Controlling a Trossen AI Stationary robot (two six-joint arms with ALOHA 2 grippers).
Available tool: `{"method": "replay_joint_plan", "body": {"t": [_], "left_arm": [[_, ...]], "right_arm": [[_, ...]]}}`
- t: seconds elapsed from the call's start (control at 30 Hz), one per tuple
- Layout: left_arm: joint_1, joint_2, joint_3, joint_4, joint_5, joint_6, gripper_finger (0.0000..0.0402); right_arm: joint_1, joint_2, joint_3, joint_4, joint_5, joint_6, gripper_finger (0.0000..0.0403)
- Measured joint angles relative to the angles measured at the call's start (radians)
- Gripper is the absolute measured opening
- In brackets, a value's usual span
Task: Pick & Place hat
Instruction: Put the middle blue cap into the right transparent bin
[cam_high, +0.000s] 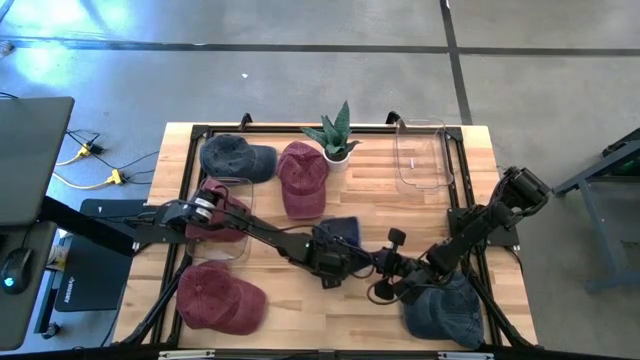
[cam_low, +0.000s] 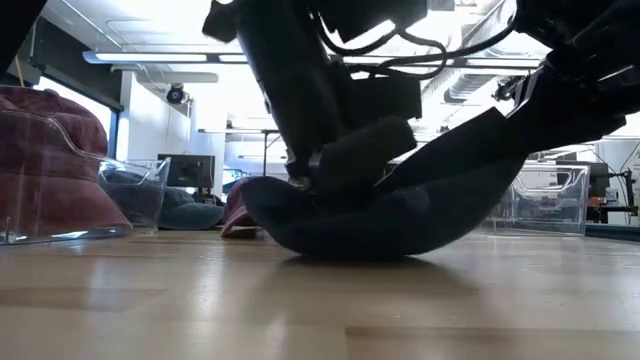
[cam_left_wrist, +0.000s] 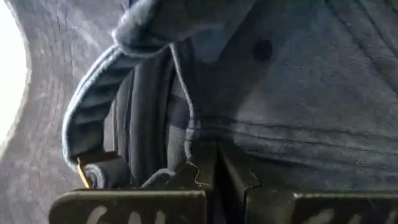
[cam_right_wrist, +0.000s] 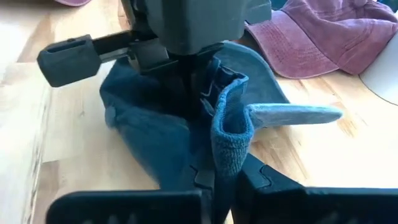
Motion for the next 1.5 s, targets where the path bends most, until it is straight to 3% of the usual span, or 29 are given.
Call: {"method": "replay_joint_plan", "body": {"t": [0.17,0.33,0.57,0.8,1.07,1.3,1.43,1.5], "left_arm": [[-0.032,-0.009,0.108,-0.191,0.001,-0.003,0.0005],[-0.079,-0.011,0.167,-0.328,-0.065,-0.014,0.0005],[-0.120,-0.012,0.172,-0.380,-0.155,-0.020,0.0005],[-0.077,-0.012,0.110,-0.397,-0.071,-0.053,0.0005],[-0.130,-0.096,0.145,-0.567,-0.296,-0.183,0.0005],[-0.222,-0.104,0.115,-0.343,-0.392,0.011,0.0005],[-0.230,-0.087,0.073,-0.139,-0.317,0.212,0.0008],[-0.220,-0.079,0.058,-0.118,-0.277,0.293,0.0021]], "right_arm": [[0.000,0.000,0.000,0.005,0.007,0.000,0.0009],[0.000,0.000,0.000,0.011,0.021,0.005,0.0007],[0.000,0.000,0.000,0.011,0.029,0.019,0.0014],[0.000,0.000,0.000,0.012,0.022,0.020,0.0006],[-0.014,0.000,0.000,0.003,0.047,0.085,0.0015],[-0.016,0.000,0.000,-0.020,0.046,0.121,0.0008],[-0.016,0.000,0.000,-0.021,0.050,0.121,0.0015],[-0.016,0.000,0.000,-0.021,0.050,0.121,0.0018]]}}
